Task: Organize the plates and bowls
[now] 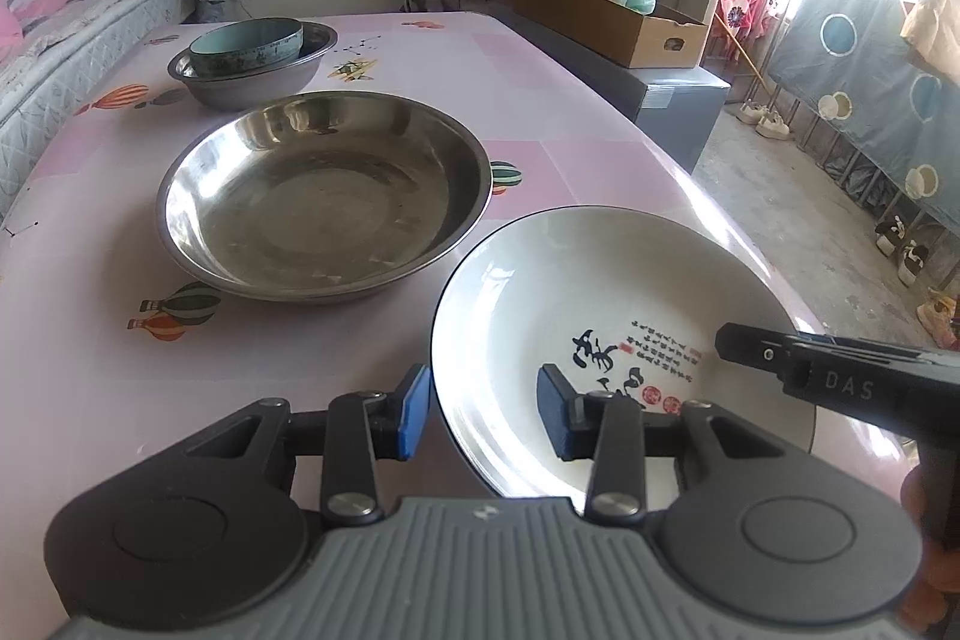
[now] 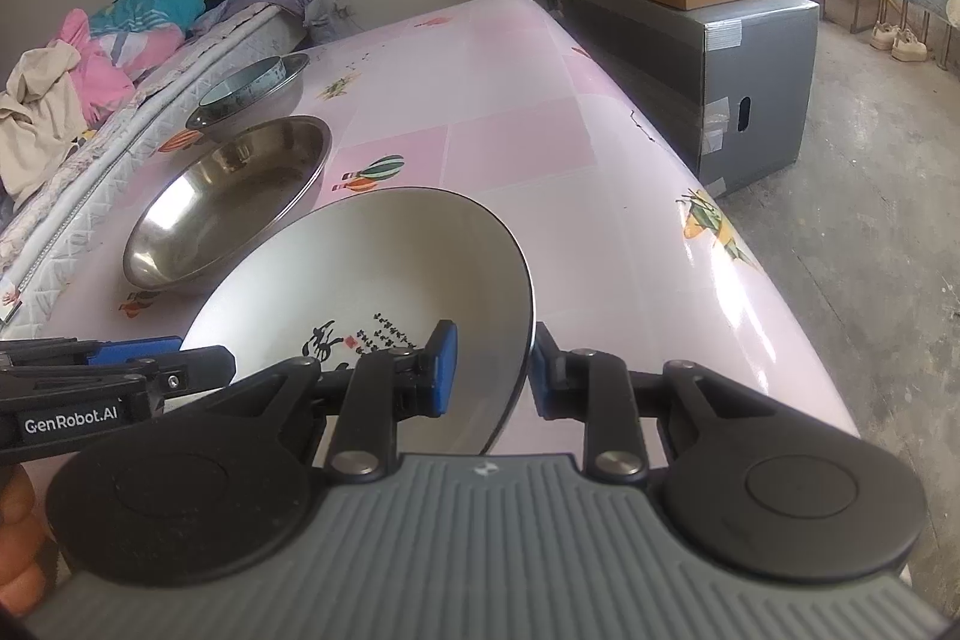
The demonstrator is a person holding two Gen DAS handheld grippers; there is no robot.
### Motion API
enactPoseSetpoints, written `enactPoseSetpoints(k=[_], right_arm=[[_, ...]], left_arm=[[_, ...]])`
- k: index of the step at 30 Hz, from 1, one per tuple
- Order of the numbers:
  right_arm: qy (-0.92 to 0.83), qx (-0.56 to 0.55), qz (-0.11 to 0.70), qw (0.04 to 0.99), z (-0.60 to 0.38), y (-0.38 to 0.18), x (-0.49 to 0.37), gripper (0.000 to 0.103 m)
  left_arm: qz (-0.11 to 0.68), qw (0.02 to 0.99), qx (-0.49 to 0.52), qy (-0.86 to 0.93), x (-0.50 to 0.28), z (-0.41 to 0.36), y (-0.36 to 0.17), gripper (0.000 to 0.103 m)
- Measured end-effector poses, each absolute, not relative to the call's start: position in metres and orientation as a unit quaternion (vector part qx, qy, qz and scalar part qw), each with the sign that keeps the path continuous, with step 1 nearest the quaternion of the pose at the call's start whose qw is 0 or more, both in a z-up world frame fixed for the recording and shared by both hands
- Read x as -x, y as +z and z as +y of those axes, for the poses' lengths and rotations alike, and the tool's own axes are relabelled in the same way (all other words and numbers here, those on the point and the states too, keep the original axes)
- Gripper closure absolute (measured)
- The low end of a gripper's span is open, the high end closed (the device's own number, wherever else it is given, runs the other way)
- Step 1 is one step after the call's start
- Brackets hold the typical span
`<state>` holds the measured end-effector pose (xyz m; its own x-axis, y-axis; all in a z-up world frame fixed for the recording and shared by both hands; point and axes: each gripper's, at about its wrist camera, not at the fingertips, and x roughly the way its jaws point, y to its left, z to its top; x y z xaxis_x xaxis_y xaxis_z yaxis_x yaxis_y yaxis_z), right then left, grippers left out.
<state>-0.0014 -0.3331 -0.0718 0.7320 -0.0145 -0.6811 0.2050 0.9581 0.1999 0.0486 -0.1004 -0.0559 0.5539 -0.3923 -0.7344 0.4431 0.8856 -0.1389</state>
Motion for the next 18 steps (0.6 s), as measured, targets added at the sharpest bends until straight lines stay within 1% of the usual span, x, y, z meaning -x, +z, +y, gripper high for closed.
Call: enactPoseSetpoints(k=[4,12,17,18], right_arm=[[-0.062,-0.142,0.368,0.917,-0.337,-0.077,-0.001,0.079],[-0.057,-0.153,0.368,0.915,-0.340,-0.080,-0.002,0.080],[-0.051,-0.163,0.367,0.915,-0.344,-0.081,-0.003,0.080],[-0.049,-0.165,0.366,0.914,-0.345,-0.082,-0.002,0.080]], left_arm=[[0.415,0.877,-0.011,-0.244,-0.054,-0.095,-0.057,0.069],[0.447,0.858,0.030,-0.251,-0.069,-0.085,-0.066,0.070],[0.467,0.844,0.061,-0.257,-0.081,-0.080,-0.072,0.082],[0.468,0.843,0.062,-0.257,-0.082,-0.080,-0.073,0.082]])
